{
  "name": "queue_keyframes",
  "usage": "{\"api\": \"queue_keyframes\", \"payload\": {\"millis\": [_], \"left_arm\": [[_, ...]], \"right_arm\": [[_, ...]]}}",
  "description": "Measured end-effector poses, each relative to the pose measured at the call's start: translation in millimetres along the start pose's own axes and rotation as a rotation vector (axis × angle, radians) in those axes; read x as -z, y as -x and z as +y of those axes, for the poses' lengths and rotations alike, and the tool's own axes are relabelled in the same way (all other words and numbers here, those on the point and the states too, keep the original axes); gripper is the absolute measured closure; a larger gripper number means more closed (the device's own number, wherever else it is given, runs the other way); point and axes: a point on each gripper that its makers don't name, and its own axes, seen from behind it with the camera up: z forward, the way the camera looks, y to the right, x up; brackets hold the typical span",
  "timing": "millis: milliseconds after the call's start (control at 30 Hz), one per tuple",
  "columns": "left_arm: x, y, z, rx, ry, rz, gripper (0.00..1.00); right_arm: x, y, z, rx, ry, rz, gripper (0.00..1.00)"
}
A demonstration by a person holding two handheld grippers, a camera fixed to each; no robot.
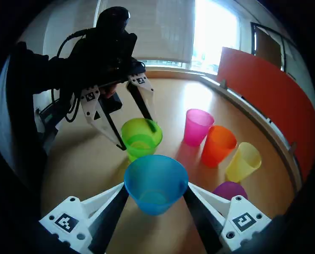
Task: Pour water
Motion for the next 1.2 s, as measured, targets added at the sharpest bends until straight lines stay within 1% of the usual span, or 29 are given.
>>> {"api": "queue_keyframes", "payload": {"millis": [333,500,900,967,1067,1200], "left_arm": [[1.6,4.4,-3.9,0.002,-0.015,-0.001,0.15],[3.2,6.0,-4.0,0.006,-0.016,0.000,0.15],[4.2,6.9,-2.0,0.014,-0.012,-0.004,0.13],[4.0,6.9,-1.9,0.012,-0.012,-0.004,0.13],[3.4,6.8,-1.3,0.011,-0.010,-0.006,0.12],[3.3,5.8,-1.1,0.015,-0.010,-0.007,0.11]], "right_arm": [[-2.6,8.0,-3.3,0.014,-0.001,-0.019,0.09],[-2.7,12.3,-5.1,0.017,-0.003,-0.030,0.10],[-0.4,21.0,-2.6,0.021,0.017,-0.050,0.09],[-0.4,22.4,-2.8,0.025,0.019,-0.053,0.08],[-0.3,23.5,-3.2,0.026,0.019,-0.054,0.01],[0.2,24.3,-3.1,0.023,0.020,-0.053,0.01]]}}
